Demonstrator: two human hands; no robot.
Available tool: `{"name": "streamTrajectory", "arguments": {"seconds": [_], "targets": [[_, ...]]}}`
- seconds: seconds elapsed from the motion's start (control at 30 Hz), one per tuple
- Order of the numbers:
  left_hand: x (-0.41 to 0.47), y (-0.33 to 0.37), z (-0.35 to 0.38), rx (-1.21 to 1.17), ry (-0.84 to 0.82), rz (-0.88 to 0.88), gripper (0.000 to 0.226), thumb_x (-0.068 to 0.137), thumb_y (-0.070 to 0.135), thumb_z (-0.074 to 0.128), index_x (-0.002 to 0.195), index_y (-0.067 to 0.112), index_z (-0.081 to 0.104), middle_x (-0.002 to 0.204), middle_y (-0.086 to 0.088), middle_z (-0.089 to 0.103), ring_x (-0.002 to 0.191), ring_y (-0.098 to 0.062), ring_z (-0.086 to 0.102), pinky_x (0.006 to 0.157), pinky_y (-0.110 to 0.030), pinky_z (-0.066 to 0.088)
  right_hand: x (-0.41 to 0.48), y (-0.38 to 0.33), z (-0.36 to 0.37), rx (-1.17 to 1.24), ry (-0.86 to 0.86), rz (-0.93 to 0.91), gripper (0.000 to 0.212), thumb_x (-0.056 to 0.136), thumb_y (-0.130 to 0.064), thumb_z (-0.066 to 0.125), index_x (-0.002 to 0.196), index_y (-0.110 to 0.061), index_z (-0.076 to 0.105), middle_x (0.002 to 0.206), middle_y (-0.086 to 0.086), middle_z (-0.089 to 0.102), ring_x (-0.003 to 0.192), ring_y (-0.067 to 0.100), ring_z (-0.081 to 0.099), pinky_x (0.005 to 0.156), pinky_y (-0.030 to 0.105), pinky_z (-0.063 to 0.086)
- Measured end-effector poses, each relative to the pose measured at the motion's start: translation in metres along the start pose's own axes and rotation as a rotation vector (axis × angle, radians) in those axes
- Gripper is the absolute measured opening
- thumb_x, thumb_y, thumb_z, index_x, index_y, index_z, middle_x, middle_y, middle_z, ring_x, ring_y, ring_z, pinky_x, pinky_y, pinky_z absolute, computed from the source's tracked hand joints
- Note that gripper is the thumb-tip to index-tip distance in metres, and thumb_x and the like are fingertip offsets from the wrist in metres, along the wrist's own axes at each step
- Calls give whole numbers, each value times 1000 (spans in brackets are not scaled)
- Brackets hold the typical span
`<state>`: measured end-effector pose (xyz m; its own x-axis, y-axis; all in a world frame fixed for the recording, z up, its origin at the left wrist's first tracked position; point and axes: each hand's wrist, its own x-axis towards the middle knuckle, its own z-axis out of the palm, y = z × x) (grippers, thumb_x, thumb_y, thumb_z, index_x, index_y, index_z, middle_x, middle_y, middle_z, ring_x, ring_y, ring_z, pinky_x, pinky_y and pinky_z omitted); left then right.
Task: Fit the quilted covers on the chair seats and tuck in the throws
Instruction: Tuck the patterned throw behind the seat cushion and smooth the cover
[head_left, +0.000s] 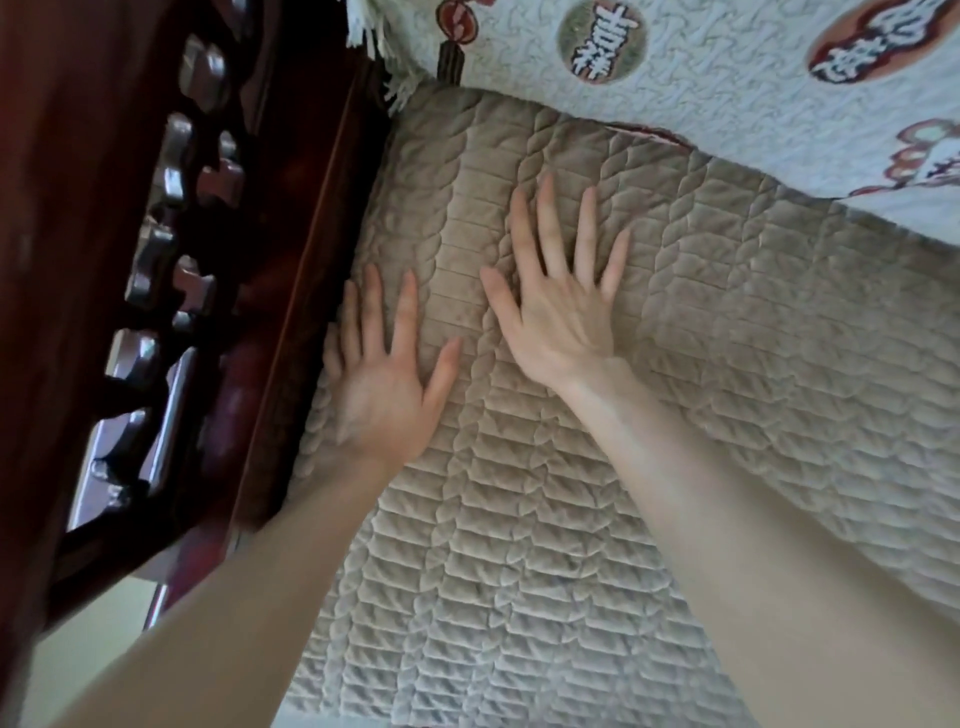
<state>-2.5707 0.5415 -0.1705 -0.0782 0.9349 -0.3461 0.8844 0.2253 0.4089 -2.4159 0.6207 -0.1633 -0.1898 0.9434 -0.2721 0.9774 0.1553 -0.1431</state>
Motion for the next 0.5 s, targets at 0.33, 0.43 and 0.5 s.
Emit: {"name": "streamTrajectory", "arguments": {"seconds": [0.33, 0.43, 0.5], "targets": [[-46, -20, 18, 22, 10, -72, 82, 87, 71, 23, 154, 32, -2, 163, -5, -6, 148, -30, -4, 115, -55, 7, -51, -6, 22, -22, 23, -3, 67, 98, -54, 10, 155, -22, 1, 163, 1, -5, 149, 28, -8, 116, 61, -3], [-71, -19, 20, 6, 61, -119, 77, 90, 69, 20, 154, 31, -1, 163, -8, -2, 149, -28, -1, 116, -53, 5, -114, 15, 32, 25, 39, -20, 64, 100, -52, 17, 155, -21, 8, 163, 1, 4, 150, 26, -1, 115, 62, 3], [-106, -20, 32, 49, 100, -233, 74, 93, 66, 19, 155, 29, 2, 162, -12, 5, 148, -33, 5, 116, -57, 8, -168, 24, 45, 21, 17, 35, 62, 100, -51, 19, 155, -22, 10, 163, 2, 7, 150, 27, 1, 115, 62, 6]]}}
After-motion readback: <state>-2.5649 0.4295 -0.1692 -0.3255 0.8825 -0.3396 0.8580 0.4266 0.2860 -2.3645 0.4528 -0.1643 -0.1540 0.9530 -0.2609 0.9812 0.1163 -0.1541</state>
